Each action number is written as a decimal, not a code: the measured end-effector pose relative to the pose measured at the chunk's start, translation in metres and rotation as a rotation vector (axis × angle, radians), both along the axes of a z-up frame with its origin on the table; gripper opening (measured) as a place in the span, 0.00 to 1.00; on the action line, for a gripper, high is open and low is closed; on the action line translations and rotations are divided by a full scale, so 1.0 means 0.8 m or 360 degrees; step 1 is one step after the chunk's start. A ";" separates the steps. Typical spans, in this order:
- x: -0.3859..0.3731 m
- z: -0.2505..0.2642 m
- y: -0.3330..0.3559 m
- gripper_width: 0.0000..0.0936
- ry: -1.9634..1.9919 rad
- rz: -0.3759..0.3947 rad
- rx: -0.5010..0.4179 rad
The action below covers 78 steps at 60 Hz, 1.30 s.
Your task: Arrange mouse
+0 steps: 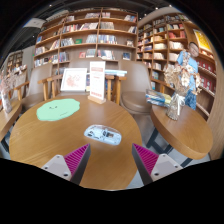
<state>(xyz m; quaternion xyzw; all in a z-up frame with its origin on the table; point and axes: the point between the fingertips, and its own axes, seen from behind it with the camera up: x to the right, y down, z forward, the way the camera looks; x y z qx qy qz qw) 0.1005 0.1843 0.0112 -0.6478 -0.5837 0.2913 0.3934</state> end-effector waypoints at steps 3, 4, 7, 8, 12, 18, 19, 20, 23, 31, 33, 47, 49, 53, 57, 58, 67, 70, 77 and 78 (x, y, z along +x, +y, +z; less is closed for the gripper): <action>-0.012 -0.012 0.001 0.91 -0.0034 0.0010 -0.0024; -0.025 -0.021 0.006 0.91 -0.0040 0.0014 -0.0034; -0.033 -0.025 0.003 0.91 -0.0066 0.0017 -0.0049; -0.037 -0.028 0.004 0.91 -0.0077 0.0018 -0.0050; -0.058 -0.028 0.005 0.91 -0.0069 0.0032 -0.0074; -0.085 -0.027 0.014 0.91 -0.0093 0.0023 -0.0067; -0.089 -0.029 0.017 0.91 -0.0108 0.0020 -0.0062; -0.093 -0.030 0.019 0.91 -0.0121 0.0015 -0.0058; -0.107 -0.032 0.020 0.91 -0.0143 0.0009 -0.0073; -0.132 -0.034 0.032 0.91 -0.0196 -0.0027 -0.0119; -0.138 -0.035 0.035 0.90 -0.0202 -0.0034 -0.0121; -0.151 -0.036 0.038 0.86 -0.0252 -0.0066 -0.0156; -0.152 -0.036 0.041 0.79 -0.0251 -0.0076 -0.0150; -0.158 -0.036 0.045 0.51 -0.0241 -0.0091 -0.0122; -0.153 -0.037 0.051 0.45 -0.0278 -0.0142 -0.0114; -0.153 -0.037 0.051 0.45 -0.0286 -0.0153 -0.0122; -0.161 0.031 0.019 0.43 -0.0174 -0.0132 -0.0185; -0.172 0.065 -0.005 0.43 -0.0120 -0.0105 -0.0193; -0.205 0.122 -0.084 0.43 -0.0027 0.0009 -0.0230; -0.211 0.126 -0.096 0.43 -0.0019 0.0030 -0.0231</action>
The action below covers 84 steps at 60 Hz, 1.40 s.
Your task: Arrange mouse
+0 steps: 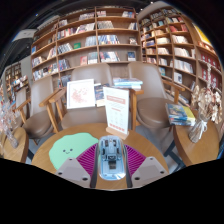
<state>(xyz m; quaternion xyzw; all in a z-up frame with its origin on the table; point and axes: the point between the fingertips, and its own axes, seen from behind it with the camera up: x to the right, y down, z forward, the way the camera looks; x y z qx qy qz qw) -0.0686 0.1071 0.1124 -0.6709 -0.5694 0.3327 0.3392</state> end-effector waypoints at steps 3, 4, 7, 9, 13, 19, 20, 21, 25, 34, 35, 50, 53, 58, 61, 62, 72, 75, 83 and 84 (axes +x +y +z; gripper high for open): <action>-0.020 0.005 -0.039 0.43 0.0017 0.0042 0.0003; -0.029 0.006 -0.053 0.43 0.0016 0.0049 0.0005; -0.054 -0.002 -0.091 0.43 0.0018 0.0085 -0.0010; -0.065 -0.015 -0.115 0.43 0.0006 0.0113 -0.0017; -0.095 -0.048 -0.154 0.43 -0.0046 0.0143 -0.0032; -0.118 -0.102 -0.188 0.43 -0.0142 0.0154 -0.0023; -0.120 -0.110 -0.191 0.43 -0.0159 0.0158 -0.0021; -0.122 -0.117 -0.194 0.43 -0.0174 0.0160 -0.0020; -0.121 -0.134 -0.202 0.44 -0.0194 0.0156 0.0000; -0.122 -0.153 -0.194 0.51 -0.0200 0.0104 0.0049; -0.122 -0.153 -0.196 0.52 -0.0194 0.0108 0.0049; -0.067 -0.108 -0.188 0.90 -0.0154 0.0118 0.0059; -0.037 -0.088 -0.183 0.90 -0.0141 0.0117 0.0061; 0.023 -0.051 -0.177 0.90 -0.0085 0.0130 0.0070; 0.063 -0.031 -0.169 0.90 -0.0051 0.0136 0.0087; 0.077 -0.024 -0.166 0.91 -0.0038 0.0133 0.0091; 0.212 0.022 -0.146 0.90 0.0056 0.0144 0.0112; 0.249 0.029 -0.138 0.91 0.0072 0.0136 0.0110; 0.329 0.031 -0.123 0.90 0.0081 0.0112 0.0118; 0.336 0.031 -0.121 0.90 0.0081 0.0108 0.0120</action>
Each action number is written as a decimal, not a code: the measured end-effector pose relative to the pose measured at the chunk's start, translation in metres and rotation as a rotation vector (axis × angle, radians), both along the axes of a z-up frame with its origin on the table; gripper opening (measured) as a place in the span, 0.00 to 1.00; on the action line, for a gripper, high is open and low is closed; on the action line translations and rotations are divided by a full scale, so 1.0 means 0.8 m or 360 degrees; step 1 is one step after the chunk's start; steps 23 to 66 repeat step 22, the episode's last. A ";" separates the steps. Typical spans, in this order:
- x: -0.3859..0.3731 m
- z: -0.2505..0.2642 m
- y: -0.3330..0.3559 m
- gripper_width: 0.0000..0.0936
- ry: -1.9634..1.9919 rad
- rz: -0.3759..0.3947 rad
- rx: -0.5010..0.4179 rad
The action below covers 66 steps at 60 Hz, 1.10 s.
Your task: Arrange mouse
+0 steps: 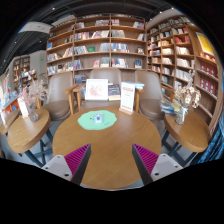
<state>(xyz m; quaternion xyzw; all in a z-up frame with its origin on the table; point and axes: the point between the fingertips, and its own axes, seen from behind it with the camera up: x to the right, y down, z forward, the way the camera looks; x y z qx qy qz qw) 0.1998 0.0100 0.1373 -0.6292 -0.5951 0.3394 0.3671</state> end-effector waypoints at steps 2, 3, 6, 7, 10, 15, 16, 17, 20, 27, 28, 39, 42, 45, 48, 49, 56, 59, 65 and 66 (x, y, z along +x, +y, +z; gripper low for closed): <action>0.013 0.000 0.003 0.91 0.0002 -0.0005 0.0007; 0.019 0.000 0.003 0.91 0.0004 -0.0004 0.0012; 0.034 -0.001 0.005 0.91 0.0012 0.0002 0.0030; 0.038 0.000 0.006 0.91 0.0015 0.0002 0.0035; 0.046 0.005 0.008 0.90 0.0033 -0.0002 0.0050; 0.056 0.008 0.006 0.91 0.0049 0.0014 0.0049; 0.057 0.010 0.007 0.91 0.0060 0.0013 0.0066; 0.056 0.009 0.011 0.91 0.0070 0.0008 0.0084; 0.058 0.010 0.012 0.91 0.0075 -0.0001 0.0091; 0.061 0.010 0.010 0.91 0.0071 0.0006 0.0082; 0.061 0.010 0.010 0.91 0.0071 0.0006 0.0082; 0.061 0.010 0.010 0.91 0.0071 0.0006 0.0082; 0.061 0.010 0.010 0.91 0.0071 0.0006 0.0082; 0.061 0.010 0.010 0.91 0.0071 0.0006 0.0082; 0.061 0.010 0.010 0.91 0.0071 0.0006 0.0082; 0.061 0.010 0.010 0.91 0.0071 0.0006 0.0082; 0.061 0.010 0.010 0.91 0.0071 0.0006 0.0082; 0.061 0.010 0.010 0.91 0.0071 0.0006 0.0082; 0.061 0.010 0.010 0.91 0.0071 0.0006 0.0082; 0.061 0.010 0.010 0.91 0.0071 0.0006 0.0082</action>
